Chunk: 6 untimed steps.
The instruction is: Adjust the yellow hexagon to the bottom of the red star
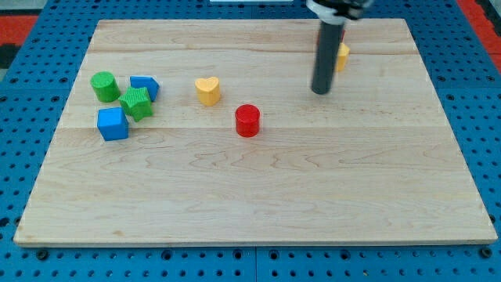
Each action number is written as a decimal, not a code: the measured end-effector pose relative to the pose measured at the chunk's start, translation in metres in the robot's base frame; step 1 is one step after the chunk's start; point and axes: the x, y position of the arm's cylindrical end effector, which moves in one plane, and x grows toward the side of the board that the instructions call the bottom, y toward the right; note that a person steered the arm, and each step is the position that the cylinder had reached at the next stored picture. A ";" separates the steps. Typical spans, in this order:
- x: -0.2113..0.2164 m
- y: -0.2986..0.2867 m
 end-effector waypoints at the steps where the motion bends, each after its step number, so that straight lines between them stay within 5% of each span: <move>1: -0.051 0.072; 2: -0.109 0.073; 6: -0.102 0.040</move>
